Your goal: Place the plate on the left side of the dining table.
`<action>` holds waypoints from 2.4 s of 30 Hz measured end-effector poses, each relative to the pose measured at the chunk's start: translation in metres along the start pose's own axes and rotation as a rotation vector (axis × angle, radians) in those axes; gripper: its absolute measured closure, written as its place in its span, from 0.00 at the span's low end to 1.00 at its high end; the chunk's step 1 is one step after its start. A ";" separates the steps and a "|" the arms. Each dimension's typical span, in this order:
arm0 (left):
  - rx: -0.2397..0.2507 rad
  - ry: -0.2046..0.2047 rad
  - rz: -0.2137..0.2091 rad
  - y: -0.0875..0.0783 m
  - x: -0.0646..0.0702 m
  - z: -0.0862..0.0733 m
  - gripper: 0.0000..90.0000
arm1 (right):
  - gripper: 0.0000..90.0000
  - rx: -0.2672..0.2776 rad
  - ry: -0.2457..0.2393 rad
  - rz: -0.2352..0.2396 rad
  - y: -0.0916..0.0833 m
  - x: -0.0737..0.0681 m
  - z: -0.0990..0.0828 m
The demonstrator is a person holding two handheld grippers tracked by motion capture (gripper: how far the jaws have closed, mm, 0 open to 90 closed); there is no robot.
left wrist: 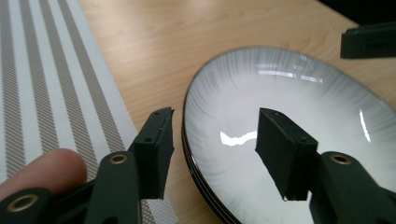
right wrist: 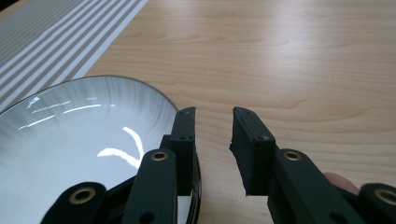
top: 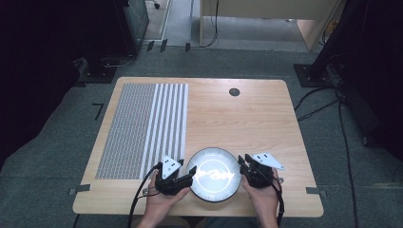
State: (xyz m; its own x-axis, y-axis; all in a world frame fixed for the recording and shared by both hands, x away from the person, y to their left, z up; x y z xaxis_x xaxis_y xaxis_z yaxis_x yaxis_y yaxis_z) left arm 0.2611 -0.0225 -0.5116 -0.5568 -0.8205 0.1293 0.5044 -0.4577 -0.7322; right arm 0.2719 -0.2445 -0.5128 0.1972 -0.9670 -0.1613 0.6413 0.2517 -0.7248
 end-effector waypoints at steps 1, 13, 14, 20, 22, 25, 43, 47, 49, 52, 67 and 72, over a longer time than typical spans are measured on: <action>-0.011 0.005 0.006 0.003 0.001 -0.002 0.56 | 0.79 -0.001 0.003 0.016 -0.001 0.000 -0.002; -0.047 -0.023 0.002 0.015 -0.007 -0.010 0.77 | 0.85 -0.065 -0.010 0.079 0.009 -0.009 -0.022; -0.055 -0.026 -0.001 0.016 -0.009 -0.011 0.78 | 0.89 -0.070 -0.019 0.051 0.010 -0.010 -0.023; -0.061 -0.034 -0.030 0.018 -0.011 -0.012 0.82 | 0.91 -0.071 0.032 0.074 0.010 -0.007 -0.026; -0.061 -0.033 -0.032 0.018 -0.011 -0.012 0.82 | 0.91 -0.070 0.044 0.073 0.009 -0.007 -0.026; -0.060 -0.033 -0.030 0.018 -0.011 -0.013 0.82 | 0.91 -0.062 0.072 0.084 0.010 -0.007 -0.026; -0.060 -0.017 -0.044 0.020 -0.009 -0.013 0.74 | 0.96 -0.070 0.282 0.244 0.012 0.005 -0.025; -0.055 -0.018 -0.052 0.018 -0.009 -0.012 0.73 | 0.95 -0.072 0.300 0.263 0.012 0.005 -0.025; -0.055 -0.018 -0.052 0.018 -0.009 -0.012 0.73 | 0.95 -0.070 0.305 0.266 0.012 0.006 -0.025; -0.055 -0.021 -0.059 0.018 -0.009 -0.012 0.73 | 0.95 -0.068 0.313 0.273 0.012 0.006 -0.026; -0.062 -0.033 -0.079 0.019 -0.010 -0.012 0.71 | 1.00 -0.026 0.362 0.381 0.003 0.011 -0.019; -0.052 -0.039 -0.083 0.017 -0.011 -0.011 0.72 | 1.00 -0.010 0.369 0.376 0.004 0.009 -0.020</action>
State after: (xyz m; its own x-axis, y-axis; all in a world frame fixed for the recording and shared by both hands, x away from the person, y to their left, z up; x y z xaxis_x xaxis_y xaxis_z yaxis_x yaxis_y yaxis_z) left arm 0.2685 -0.0172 -0.5329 -0.5684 -0.7937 0.2168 0.4216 -0.5072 -0.7517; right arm 0.2614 -0.2528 -0.5301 0.1372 -0.7599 -0.6354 0.5689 0.5856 -0.5774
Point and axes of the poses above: each handheld gripper's, and its own axes: y roughly forward along the jaws, z roughly out of its top, x roughly to its right, the point moved 7 cm from there along y, roughly forward along the jaws, and after that the axes turned 13 degrees about -x, right-handed, at the moved point
